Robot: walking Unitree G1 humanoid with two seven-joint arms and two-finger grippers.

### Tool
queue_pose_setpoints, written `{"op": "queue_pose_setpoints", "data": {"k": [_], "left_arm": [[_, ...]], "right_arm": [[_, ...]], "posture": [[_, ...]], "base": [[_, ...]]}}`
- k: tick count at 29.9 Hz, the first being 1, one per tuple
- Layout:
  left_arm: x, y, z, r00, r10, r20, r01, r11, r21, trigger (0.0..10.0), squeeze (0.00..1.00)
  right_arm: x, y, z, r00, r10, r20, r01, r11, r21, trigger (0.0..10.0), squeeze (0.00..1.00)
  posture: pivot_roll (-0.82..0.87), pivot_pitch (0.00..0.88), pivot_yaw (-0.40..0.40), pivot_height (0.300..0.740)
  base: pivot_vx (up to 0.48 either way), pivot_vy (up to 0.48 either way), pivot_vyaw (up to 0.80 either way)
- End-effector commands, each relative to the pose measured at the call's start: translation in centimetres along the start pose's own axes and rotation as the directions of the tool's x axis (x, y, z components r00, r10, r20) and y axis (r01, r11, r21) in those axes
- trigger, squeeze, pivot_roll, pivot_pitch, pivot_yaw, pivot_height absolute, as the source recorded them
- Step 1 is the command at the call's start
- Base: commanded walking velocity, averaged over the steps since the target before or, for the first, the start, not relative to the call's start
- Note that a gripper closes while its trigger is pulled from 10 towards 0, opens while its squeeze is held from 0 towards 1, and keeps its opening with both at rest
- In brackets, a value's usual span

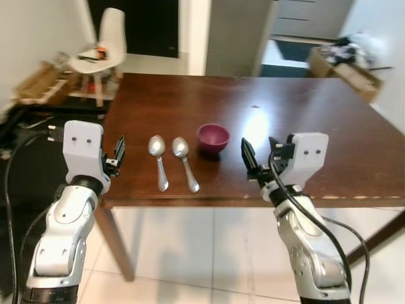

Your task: Setting the table

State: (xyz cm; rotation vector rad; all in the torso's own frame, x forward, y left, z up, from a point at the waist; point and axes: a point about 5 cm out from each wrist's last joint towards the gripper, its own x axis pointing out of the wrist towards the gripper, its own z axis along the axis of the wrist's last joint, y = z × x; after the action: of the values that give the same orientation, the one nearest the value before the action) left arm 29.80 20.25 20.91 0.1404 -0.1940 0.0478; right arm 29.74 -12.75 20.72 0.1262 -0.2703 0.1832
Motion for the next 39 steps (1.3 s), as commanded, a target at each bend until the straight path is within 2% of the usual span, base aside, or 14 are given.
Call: {"op": "queue_pose_setpoints", "data": {"k": [1,5,29,30,33,36,39], "left_arm": [[0.07,-0.17,-0.21,1.0,-0.005,-0.008,0.005,1.0,0.005,10.0,0.0],[0.12,-0.15,-0.2,1.0,-0.004,-0.007,0.004,1.0,0.005,10.0,0.0],[0.35,-0.4,-0.18,1.0,-0.013,-0.005,0.013,1.0,0.002,10.0,0.0],[0.36,-0.42,-0.18,1.0,-0.014,-0.004,0.014,1.0,0.002,10.0,0.0],[0.36,-0.43,-0.19,1.0,-0.014,-0.004,0.014,1.0,0.002,10.0,0.0],[0.38,-0.44,-0.17,1.0,-0.014,-0.003,0.014,1.0,0.003,10.0,0.0],[0.37,-0.45,-0.16,1.0,-0.014,-0.002,0.014,1.0,0.002,10.0,0.0]], "right_arm": [[-0.01,-0.24,-0.11,1.0,-0.016,-0.004,0.016,1.0,-0.003,10.0,0.0],[0.07,-0.34,-0.11,1.0,-0.023,-0.005,0.023,1.0,0.002,10.0,0.0],[0.19,-0.33,-0.26,1.0,-0.022,-0.011,0.023,1.0,0.01,10.0,0.0],[0.27,-0.27,-0.33,1.0,-0.003,-0.021,0.001,0.997,-0.077,10.0,0.0],[0.3,-0.2,-0.37,1.0,0.009,-0.022,-0.011,0.992,-0.129,10.0,0.0],[0.25,-0.29,-0.74,0.999,-0.012,-0.044,0.009,0.997,-0.077,10.0,0.0],[0.24,-0.32,-0.79,0.999,-0.016,-0.046,0.013,0.998,-0.066,10.0,0.0]], "posture": [[-0.04,0.0,0.023,0.74],[-0.04,0.0,0.024,0.74],[-0.04,0.0,0.028,0.74],[-0.04,0.0,0.028,0.74],[-0.03,0.0,0.028,0.74],[-0.03,0.0,0.027,0.74],[-0.03,0.0,0.027,0.74]], "base": [[0.0,0.0,0.0],[0.0,0.0,-0.31],[0.0,0.0,-0.8],[0.0,0.0,0.0],[0.0,0.0,0.0],[0.0,0.0,0.0],[0.0,0.0,0.0]]}}
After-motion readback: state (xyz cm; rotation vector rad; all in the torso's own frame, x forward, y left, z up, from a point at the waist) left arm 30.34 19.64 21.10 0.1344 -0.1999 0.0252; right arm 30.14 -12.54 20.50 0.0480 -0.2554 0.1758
